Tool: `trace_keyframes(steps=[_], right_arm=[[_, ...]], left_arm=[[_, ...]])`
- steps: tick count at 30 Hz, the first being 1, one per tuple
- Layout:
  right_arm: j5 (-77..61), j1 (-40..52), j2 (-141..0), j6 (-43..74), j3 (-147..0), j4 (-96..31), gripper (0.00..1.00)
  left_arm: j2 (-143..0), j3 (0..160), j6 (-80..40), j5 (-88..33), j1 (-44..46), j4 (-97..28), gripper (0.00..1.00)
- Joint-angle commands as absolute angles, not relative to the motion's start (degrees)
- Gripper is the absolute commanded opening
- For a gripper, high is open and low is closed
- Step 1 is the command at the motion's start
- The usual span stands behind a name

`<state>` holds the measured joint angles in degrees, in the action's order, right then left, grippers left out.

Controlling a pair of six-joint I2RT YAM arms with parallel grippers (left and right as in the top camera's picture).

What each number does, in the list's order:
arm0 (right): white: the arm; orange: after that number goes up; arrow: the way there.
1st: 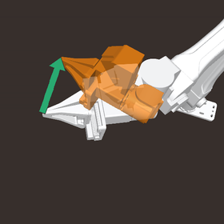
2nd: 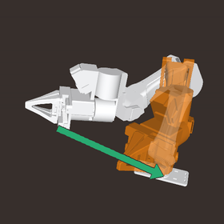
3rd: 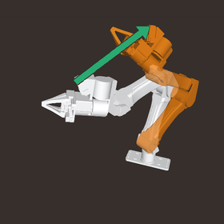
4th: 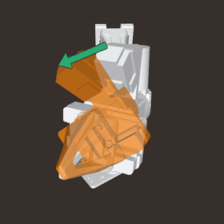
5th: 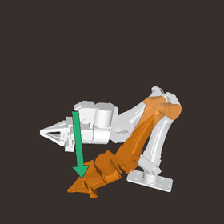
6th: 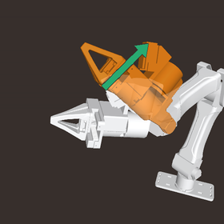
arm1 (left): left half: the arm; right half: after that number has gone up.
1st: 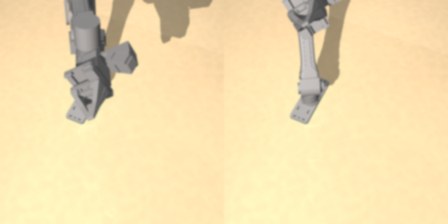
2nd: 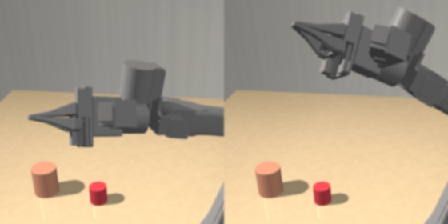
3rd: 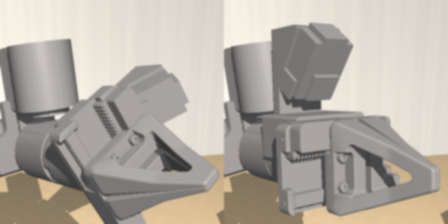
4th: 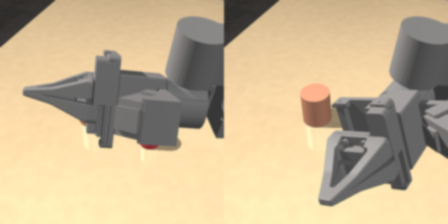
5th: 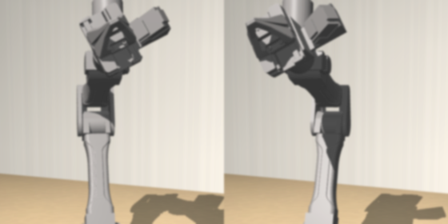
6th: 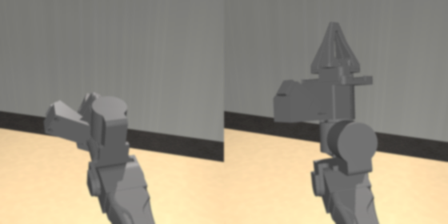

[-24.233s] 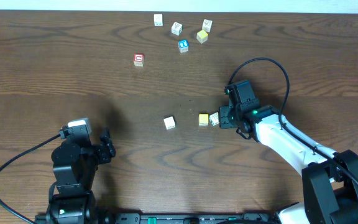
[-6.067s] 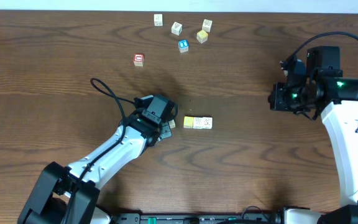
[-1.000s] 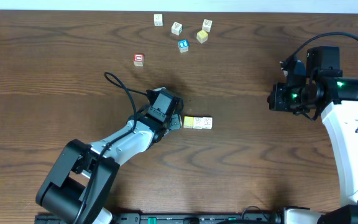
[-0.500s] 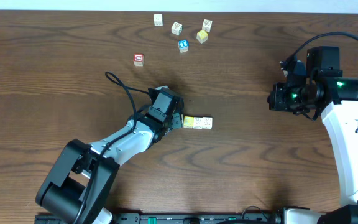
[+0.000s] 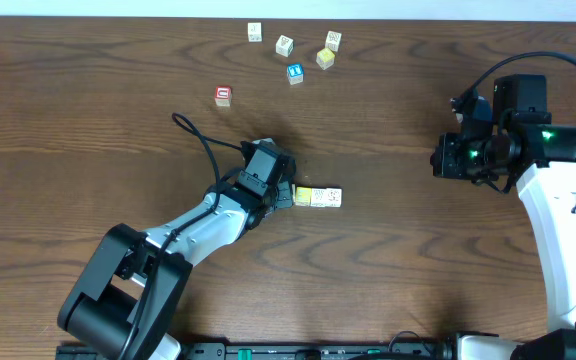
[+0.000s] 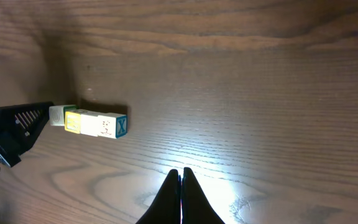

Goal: Lift 4 blocks

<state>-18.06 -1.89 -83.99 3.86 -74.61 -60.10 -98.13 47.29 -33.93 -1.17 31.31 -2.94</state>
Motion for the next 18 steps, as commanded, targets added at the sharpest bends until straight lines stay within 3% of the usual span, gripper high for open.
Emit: trace_keyframes(steps=[1, 18], right_arm=[[-18.52, -0.69, -83.9, 4.25, -74.46, -59.96, 0.01], [-18.52, -0.69, -83.9, 4.23, -74.46, -59.81, 0.01]], left_arm=[[-98.08, 48.56, -31.62, -1.1, 31.48, -3.14, 0.07], [-98.1, 48.56, -28.14, -1.89, 31.48, -2.63, 0.07]])
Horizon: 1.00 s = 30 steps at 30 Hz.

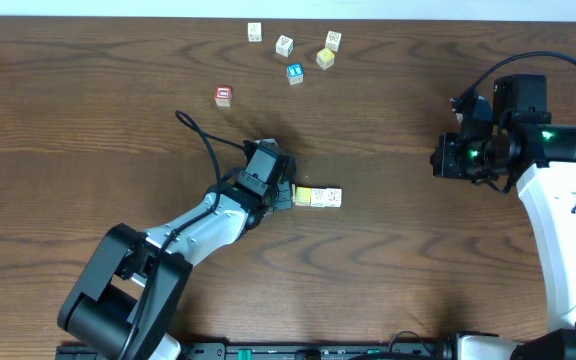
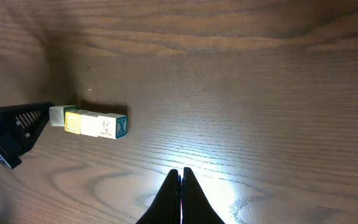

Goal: Lift 4 blocks

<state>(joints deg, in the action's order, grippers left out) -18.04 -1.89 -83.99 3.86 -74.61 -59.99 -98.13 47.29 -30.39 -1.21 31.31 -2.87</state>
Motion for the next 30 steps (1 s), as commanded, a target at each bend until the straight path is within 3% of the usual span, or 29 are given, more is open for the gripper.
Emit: trace_keyframes(steps=[1, 30], right_arm=[[-18.5, -0.69, -83.9, 4.25, -74.46, -59.81, 0.01], [-18.52, -0.69, -83.9, 4.23, -74.46, -59.53, 0.01]], left_arm=[[-98.08, 48.56, -27.64, -2.48, 31.48, -2.39, 0.07], [-98.04, 48.56, -26.55, -1.26, 28.71, -2.31, 0.07]])
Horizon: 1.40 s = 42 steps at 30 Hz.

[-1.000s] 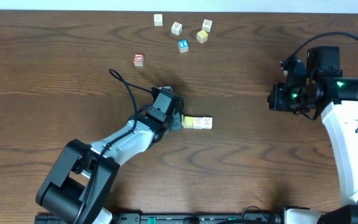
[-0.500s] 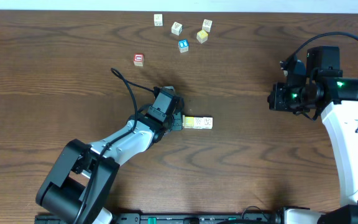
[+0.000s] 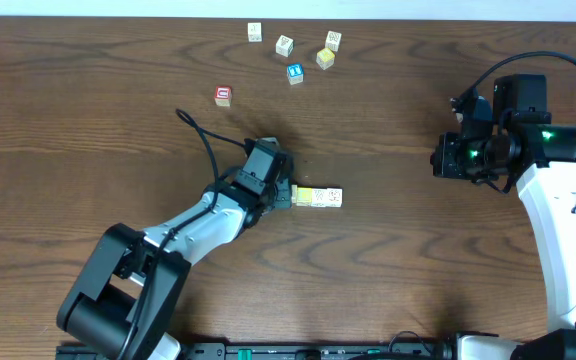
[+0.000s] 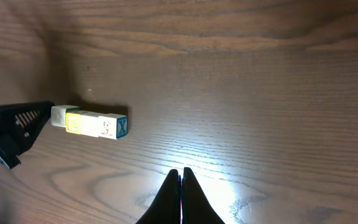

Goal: Lift 4 blocks

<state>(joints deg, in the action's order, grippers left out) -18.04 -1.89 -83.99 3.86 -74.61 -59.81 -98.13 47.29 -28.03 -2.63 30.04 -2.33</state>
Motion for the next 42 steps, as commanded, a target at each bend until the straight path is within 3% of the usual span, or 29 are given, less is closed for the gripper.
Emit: trace_keyframes(steps=[1, 29, 42], right_arm=[[-18.52, -0.69, -83.9, 4.23, -74.46, -59.4, 0.01], [-18.5, -0.69, -83.9, 4.23, -74.46, -57.47, 0.01], [-18.52, -0.69, -83.9, 4.23, -74.46, -57.52, 0.01]], left_arm=[[-98.04, 48.56, -26.55, -1.26, 28.1, -2.31, 0.07], [-98.06, 52.34, -24.21, -8.16, 25.45, 2.15, 0.07], [-98.06, 52.31, -24.25, -8.97, 28.47, -0.32, 0.07]])
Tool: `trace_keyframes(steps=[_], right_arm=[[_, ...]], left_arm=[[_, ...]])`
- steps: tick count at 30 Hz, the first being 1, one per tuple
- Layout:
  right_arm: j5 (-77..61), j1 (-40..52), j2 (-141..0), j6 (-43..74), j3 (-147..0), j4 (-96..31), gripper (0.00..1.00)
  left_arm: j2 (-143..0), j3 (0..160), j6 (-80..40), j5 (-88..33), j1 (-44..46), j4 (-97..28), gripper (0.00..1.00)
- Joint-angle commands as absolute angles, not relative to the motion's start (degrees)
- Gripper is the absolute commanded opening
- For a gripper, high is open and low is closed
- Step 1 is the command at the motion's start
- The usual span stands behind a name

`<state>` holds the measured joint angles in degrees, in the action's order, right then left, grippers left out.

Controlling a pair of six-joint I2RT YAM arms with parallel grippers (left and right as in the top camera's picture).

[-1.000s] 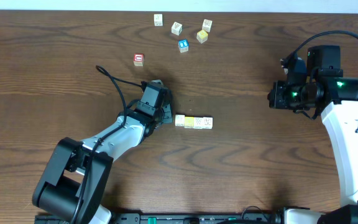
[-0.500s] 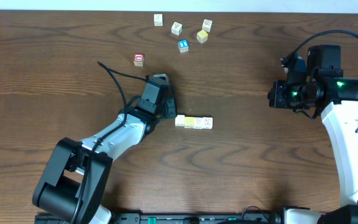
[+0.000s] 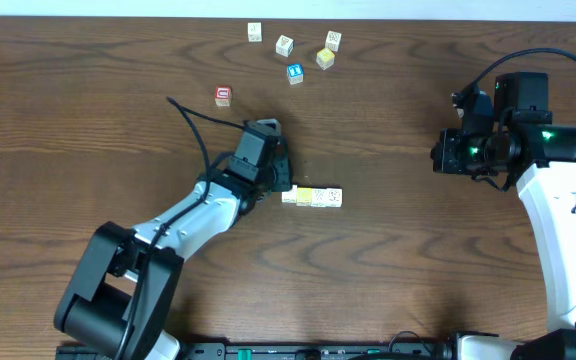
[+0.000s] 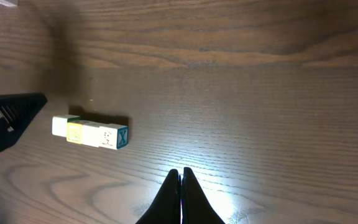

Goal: Lift 4 blocks

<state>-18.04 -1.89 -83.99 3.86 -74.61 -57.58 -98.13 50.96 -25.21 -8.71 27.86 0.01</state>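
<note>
A short row of blocks [image 3: 311,197] lies flat on the table near the middle: white, yellow and white, with a blue X face on its right end [image 4: 91,132]. My left gripper [image 3: 282,180] sits just up and left of the row, apart from it. One of its black fingers [image 4: 11,115] shows in the right wrist view, and whether the jaws are open is unclear. My right gripper [image 4: 181,177] hovers over bare wood far to the right, shut with nothing in it.
Several loose blocks lie at the back of the table: a red one [image 3: 223,95], a blue one [image 3: 295,73], a yellow one [image 3: 325,58] and white ones [image 3: 255,32]. The left arm's cable [image 3: 193,125] loops above its wrist.
My left gripper has drawn back up and to the left from the row's left end, leaving a gap. The row stays on the table. The right wrist view has shifted slightly.
At all three earlier moments my left gripper's tips stood at the left end of the block row, with the row lying on the table and the right gripper shut off to the right. Now the left gripper is clear of the row.
</note>
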Motion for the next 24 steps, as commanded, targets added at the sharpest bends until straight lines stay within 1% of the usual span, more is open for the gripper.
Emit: trace_keyframes(steps=[1, 24], right_arm=[[-18.5, -0.69, -83.9, 4.23, -74.46, -57.54, 0.01], [-18.5, -0.69, -83.9, 4.23, -74.46, -57.6, 0.01]], left_arm=[[-98.06, 52.31, -24.27, -8.95, 28.64, -0.38, 0.07], [-101.49, 52.49, -25.54, -8.58, 29.47, -0.8, 0.07]])
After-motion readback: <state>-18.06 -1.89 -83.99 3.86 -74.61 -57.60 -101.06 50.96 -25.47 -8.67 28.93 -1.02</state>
